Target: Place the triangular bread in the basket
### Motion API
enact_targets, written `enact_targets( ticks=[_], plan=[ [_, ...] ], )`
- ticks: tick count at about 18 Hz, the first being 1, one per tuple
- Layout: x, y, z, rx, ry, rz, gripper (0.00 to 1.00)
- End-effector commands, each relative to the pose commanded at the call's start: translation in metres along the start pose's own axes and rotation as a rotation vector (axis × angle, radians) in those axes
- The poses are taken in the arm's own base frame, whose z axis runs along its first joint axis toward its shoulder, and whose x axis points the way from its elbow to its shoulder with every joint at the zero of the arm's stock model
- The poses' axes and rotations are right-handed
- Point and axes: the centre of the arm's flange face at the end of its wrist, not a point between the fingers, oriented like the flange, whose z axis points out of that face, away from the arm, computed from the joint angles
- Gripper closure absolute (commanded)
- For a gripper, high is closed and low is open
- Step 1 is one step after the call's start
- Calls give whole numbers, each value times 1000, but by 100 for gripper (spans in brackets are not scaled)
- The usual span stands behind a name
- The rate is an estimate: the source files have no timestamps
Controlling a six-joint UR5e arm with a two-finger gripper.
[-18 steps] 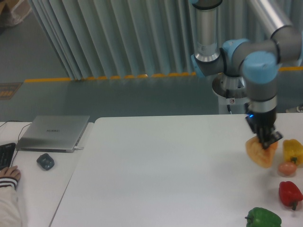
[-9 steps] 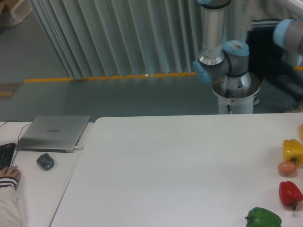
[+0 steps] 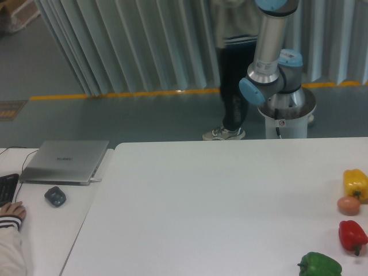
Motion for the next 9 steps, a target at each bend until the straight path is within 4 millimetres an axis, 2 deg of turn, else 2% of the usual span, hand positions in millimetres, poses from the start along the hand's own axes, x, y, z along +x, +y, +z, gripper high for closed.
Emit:
enact_targets(
  ticks=[1, 2, 3, 4, 6, 7, 9],
  plan=[
    [0, 0, 1, 1, 1, 8, 86],
    [1, -2, 2, 2, 3, 14, 67],
    [1, -4, 2, 3, 4, 15, 54],
    [1, -5, 2, 3, 4, 17, 51],
    [0, -8, 2, 2, 1, 20, 25],
    [-1, -13, 2, 2, -3, 29, 0],
    [-1, -17, 0, 2, -4, 37, 0]
  ],
)
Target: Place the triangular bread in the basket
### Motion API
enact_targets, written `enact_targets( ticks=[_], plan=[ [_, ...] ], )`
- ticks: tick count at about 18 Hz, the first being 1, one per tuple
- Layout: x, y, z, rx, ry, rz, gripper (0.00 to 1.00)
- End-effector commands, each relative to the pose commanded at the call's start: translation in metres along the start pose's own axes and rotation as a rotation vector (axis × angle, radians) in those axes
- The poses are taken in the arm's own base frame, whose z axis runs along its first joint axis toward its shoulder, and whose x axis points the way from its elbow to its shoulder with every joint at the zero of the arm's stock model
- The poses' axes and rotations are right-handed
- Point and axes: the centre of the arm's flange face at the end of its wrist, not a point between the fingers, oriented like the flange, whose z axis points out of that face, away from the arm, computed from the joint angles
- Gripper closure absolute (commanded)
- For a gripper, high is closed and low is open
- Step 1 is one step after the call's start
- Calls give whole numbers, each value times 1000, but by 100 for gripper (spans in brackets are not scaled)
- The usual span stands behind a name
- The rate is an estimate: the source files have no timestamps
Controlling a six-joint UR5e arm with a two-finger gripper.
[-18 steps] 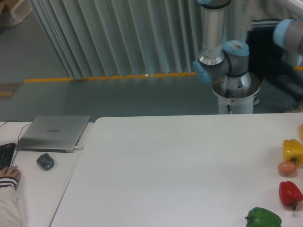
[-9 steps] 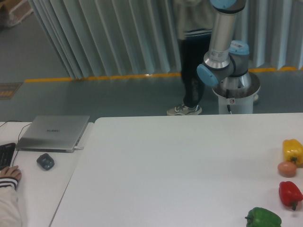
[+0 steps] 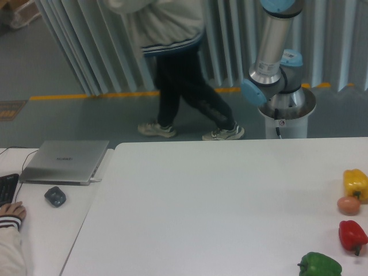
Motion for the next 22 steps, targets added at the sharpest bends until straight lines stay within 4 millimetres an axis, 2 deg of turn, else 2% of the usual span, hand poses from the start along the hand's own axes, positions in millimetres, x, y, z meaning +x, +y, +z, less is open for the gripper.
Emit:
enact_targets(
  ticks=[4, 7, 9, 12, 13, 16, 18, 20, 22],
  plan=[
    [5, -7, 5, 8, 10, 8, 0],
    [1, -32, 5, 36, 5, 42, 0],
    [3, -50, -9, 33, -10, 70, 0],
    [4, -76, -13, 38, -10, 108, 0],
    [7, -91, -26, 35, -22, 129, 0],
    [10, -122, -28, 54, 12, 179, 0],
    [15, -139, -37, 56, 24, 207, 0],
    [17, -159, -38, 61, 42, 240, 0],
    [15, -169, -28, 68, 57, 256, 0]
  ],
)
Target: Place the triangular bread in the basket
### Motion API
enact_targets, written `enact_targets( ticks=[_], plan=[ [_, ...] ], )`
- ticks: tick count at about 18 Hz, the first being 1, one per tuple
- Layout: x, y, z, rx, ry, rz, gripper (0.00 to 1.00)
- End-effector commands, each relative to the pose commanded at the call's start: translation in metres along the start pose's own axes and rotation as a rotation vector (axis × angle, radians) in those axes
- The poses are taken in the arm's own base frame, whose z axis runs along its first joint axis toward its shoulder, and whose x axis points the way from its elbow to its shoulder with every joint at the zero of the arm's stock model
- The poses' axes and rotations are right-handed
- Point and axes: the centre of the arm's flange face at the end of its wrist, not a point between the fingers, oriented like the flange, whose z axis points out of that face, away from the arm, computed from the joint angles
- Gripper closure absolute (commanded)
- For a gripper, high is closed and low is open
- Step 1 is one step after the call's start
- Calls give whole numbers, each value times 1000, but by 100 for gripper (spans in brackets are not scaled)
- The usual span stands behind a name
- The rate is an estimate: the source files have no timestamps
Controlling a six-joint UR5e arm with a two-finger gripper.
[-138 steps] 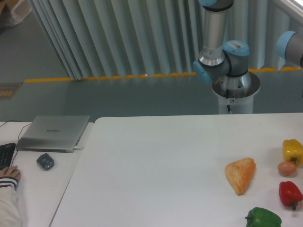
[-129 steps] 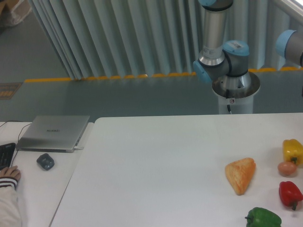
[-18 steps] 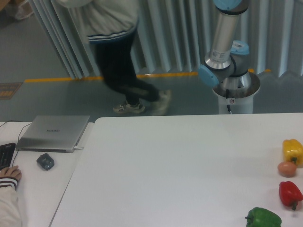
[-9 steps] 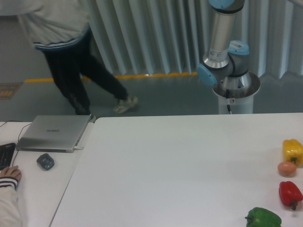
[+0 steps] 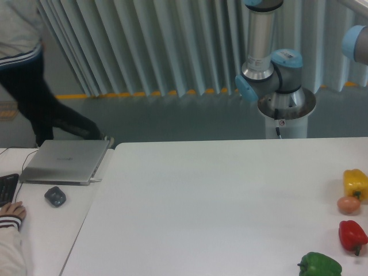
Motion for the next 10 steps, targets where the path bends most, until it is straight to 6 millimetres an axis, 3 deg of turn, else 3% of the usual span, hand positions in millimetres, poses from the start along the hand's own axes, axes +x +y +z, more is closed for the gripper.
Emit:
enact_targets(
  ticks=[10],
  plan=[
    [-4, -10, 10, 7, 16, 9, 0]
  ],
)
